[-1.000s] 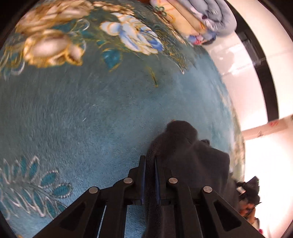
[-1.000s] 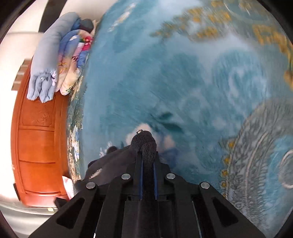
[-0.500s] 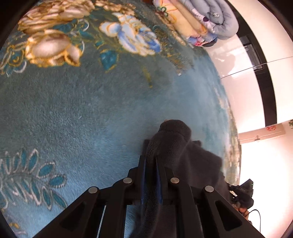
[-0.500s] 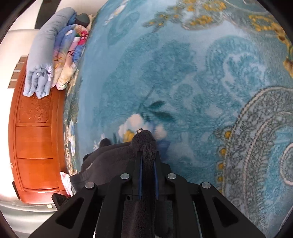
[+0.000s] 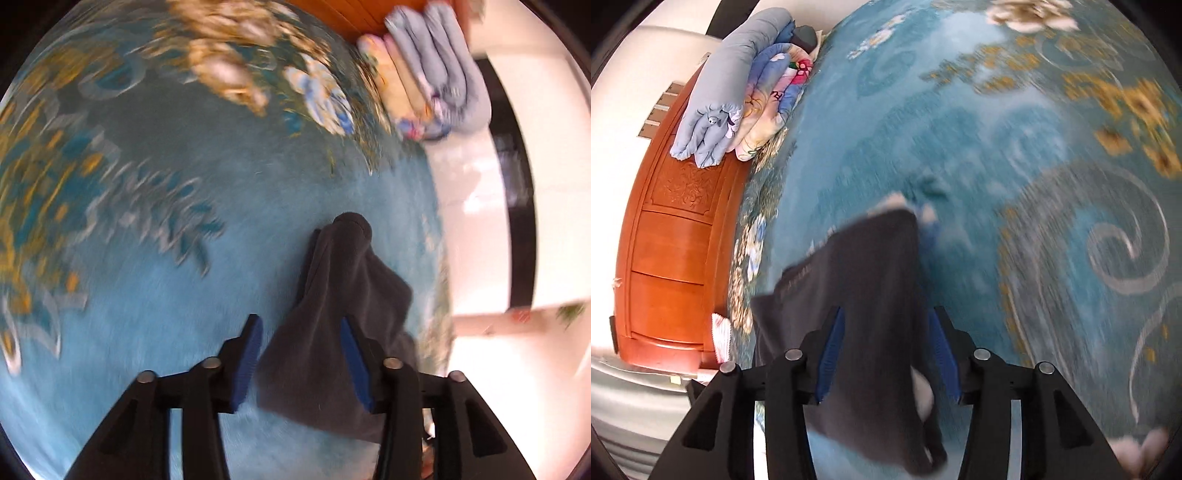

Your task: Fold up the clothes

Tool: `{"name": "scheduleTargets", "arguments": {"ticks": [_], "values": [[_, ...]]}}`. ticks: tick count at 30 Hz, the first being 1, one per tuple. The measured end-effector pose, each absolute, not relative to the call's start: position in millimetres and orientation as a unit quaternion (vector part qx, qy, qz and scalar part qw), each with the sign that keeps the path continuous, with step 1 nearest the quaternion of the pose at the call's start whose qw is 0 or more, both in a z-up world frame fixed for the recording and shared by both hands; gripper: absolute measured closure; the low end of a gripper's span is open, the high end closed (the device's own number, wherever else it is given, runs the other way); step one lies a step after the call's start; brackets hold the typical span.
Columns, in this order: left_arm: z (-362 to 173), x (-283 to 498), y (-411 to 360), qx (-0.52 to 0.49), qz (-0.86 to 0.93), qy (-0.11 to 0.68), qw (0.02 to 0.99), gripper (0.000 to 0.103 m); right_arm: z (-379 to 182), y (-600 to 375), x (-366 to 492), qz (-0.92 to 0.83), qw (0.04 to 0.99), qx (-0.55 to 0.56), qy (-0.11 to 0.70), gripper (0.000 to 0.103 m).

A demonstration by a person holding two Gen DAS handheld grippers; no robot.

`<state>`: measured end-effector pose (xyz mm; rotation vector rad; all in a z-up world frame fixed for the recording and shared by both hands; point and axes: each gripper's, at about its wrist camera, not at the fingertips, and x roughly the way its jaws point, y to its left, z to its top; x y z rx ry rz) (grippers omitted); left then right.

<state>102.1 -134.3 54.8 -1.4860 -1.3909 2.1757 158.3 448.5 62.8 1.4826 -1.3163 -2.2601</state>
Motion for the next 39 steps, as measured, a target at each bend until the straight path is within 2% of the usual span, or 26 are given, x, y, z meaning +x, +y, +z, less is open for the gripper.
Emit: {"name": "scheduleTargets", "arguments": {"ticks": [3,4,7,11,12,13,14,24,32,39], "values": [[48,123,-135,-0.491,0.717,-0.489,0.074,0.033,51,453,188,-0.733,0.072,0.475,-0.482,0.050],[46,126,-129,-0.494,0.714,-0.489,0.078,0.033,46,456,198,-0.724,0.073,0.467,-0.503,0.049],[38,133,-110,-0.502,0.707,-0.490,0.087,0.030,33,458,222,-0.704,0.069,0.453,-0.543,0.034],[28,142,-86,-0.513,0.698,-0.490,0.100,0.025,23,450,239,-0.689,0.088,0.441,-0.569,0.032],[26,144,-79,-0.515,0.696,-0.489,0.104,0.024,21,447,241,-0.686,0.092,0.439,-0.572,0.028],[25,142,-74,-0.518,0.698,-0.484,0.107,0.024,19,444,241,-0.686,0.094,0.439,-0.573,0.018],[25,140,-68,-0.520,0.699,-0.479,0.110,0.023,18,441,240,-0.686,0.095,0.440,-0.572,0.015],[10,123,-43,-0.516,0.713,-0.464,0.102,0.025,6,419,222,-0.694,0.100,0.428,-0.570,0.015],[2,115,-46,-0.495,0.712,-0.489,0.092,0.024,10,400,193,-0.709,0.118,0.413,-0.559,0.015],[-4,115,-60,-0.458,0.706,-0.535,0.077,0.023,4,402,195,-0.691,0.121,0.383,-0.601,0.016]]}}
